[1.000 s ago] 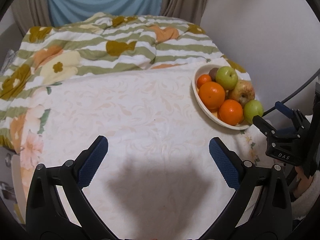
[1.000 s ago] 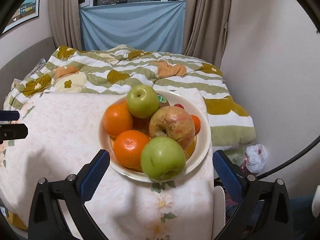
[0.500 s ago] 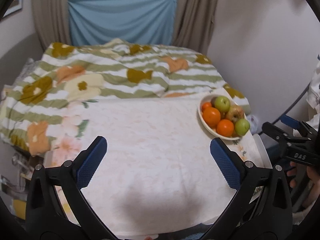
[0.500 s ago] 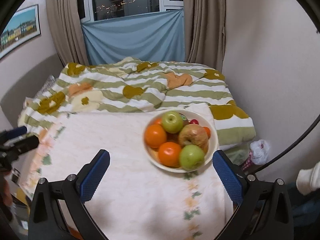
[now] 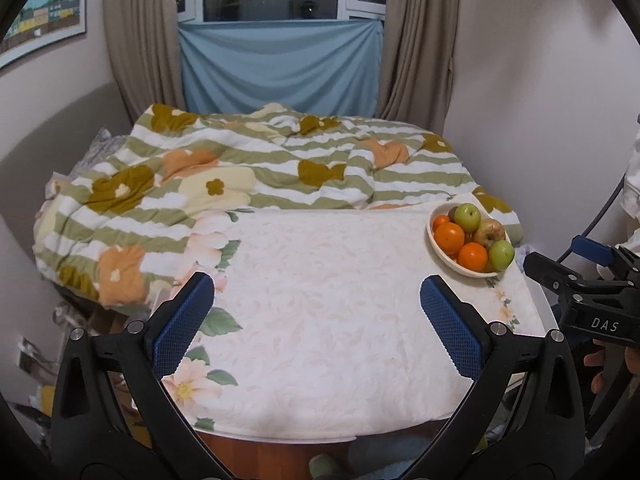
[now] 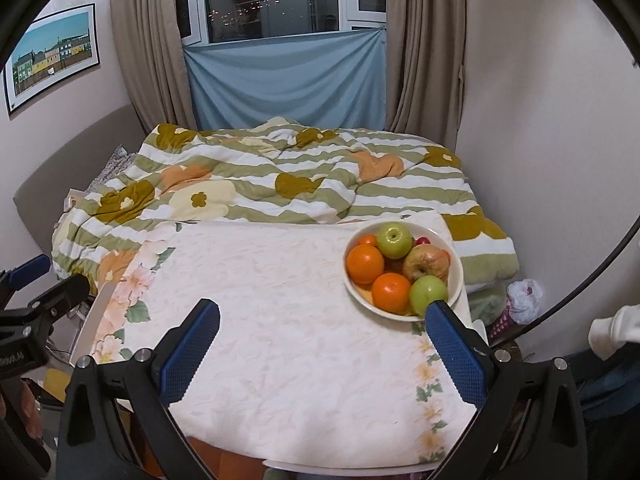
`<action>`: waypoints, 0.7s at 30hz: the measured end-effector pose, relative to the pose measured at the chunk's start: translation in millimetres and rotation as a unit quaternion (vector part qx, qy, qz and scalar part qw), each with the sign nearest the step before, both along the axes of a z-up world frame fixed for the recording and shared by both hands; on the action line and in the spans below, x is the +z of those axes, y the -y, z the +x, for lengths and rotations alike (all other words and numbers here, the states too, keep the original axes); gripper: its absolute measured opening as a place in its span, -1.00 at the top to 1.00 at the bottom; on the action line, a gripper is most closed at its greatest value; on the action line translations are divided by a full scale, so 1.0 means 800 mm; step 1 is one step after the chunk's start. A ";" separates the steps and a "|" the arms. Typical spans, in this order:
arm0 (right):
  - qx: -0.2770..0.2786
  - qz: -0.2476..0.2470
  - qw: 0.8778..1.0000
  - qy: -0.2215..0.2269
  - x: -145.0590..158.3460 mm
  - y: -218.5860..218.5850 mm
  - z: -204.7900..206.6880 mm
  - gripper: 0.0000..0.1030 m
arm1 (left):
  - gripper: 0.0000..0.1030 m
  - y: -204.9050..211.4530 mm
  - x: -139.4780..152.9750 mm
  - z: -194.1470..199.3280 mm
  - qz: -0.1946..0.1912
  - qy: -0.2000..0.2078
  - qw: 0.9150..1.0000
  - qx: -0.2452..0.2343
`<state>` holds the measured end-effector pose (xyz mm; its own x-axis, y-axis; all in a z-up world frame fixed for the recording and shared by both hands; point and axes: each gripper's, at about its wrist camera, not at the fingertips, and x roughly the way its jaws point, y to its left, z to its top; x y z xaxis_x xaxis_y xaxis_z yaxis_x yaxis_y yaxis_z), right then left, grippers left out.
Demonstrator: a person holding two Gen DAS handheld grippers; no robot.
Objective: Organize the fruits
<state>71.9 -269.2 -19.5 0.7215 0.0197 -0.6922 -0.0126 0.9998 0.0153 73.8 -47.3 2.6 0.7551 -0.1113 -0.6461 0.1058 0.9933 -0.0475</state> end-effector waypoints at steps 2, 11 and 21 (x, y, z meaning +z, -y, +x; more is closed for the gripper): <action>-0.003 0.000 1.000 0.000 0.002 -0.004 -0.003 -0.99 | -1.00 -0.002 0.002 -0.004 0.001 0.005 1.000 0.001; -0.014 -0.006 1.000 0.010 0.011 -0.012 -0.005 -0.99 | -1.00 -0.007 0.010 -0.007 0.002 0.022 1.000 -0.005; -0.024 -0.009 1.000 0.015 0.015 -0.013 -0.004 -0.99 | -1.00 -0.007 0.012 -0.003 0.001 0.025 1.000 -0.011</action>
